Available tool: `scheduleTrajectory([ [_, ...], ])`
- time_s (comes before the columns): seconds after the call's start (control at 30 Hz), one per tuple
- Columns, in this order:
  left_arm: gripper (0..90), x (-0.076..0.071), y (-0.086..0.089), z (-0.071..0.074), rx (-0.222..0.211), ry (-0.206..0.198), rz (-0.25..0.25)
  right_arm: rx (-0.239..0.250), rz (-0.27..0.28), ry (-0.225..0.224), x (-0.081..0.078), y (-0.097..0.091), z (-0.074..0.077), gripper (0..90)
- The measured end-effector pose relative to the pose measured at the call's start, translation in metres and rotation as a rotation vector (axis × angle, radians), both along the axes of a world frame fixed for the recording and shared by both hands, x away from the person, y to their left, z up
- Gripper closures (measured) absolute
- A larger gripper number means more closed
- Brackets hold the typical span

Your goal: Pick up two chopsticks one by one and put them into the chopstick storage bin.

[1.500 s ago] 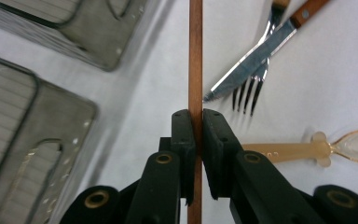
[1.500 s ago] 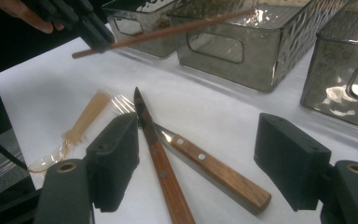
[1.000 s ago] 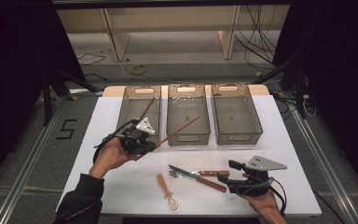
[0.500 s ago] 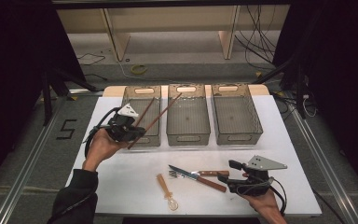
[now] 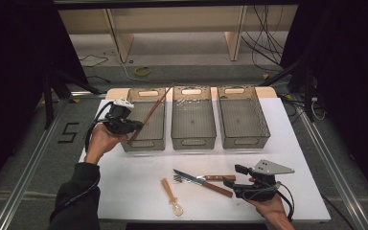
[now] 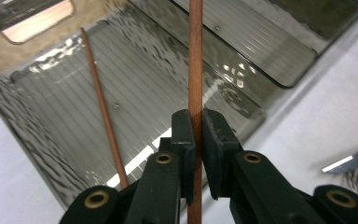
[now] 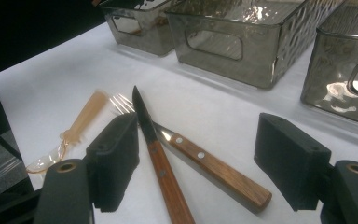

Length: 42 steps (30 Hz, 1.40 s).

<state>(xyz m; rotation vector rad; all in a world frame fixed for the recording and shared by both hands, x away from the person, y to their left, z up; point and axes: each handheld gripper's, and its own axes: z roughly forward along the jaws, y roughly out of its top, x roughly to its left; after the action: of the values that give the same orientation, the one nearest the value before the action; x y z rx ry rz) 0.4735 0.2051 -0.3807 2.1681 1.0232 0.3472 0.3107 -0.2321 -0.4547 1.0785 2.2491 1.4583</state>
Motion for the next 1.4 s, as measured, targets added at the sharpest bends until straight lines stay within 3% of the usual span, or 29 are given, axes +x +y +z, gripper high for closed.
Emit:
scheduleTrajectory([
  [0.23,83.1,0.016,0.003,0.004,0.005,-0.002,0.031,0.002,0.001,0.000,0.000,0.000,0.000,31.2],
  [0.57,83.2,0.032,0.008,-0.008,0.001,0.027,0.077,0.002,0.004,0.003,0.000,0.000,0.000,31.2],
  [1.4,83.1,0.039,0.014,-0.028,-0.016,0.084,0.156,0.002,0.003,0.007,0.001,0.000,-0.001,31.2],
])
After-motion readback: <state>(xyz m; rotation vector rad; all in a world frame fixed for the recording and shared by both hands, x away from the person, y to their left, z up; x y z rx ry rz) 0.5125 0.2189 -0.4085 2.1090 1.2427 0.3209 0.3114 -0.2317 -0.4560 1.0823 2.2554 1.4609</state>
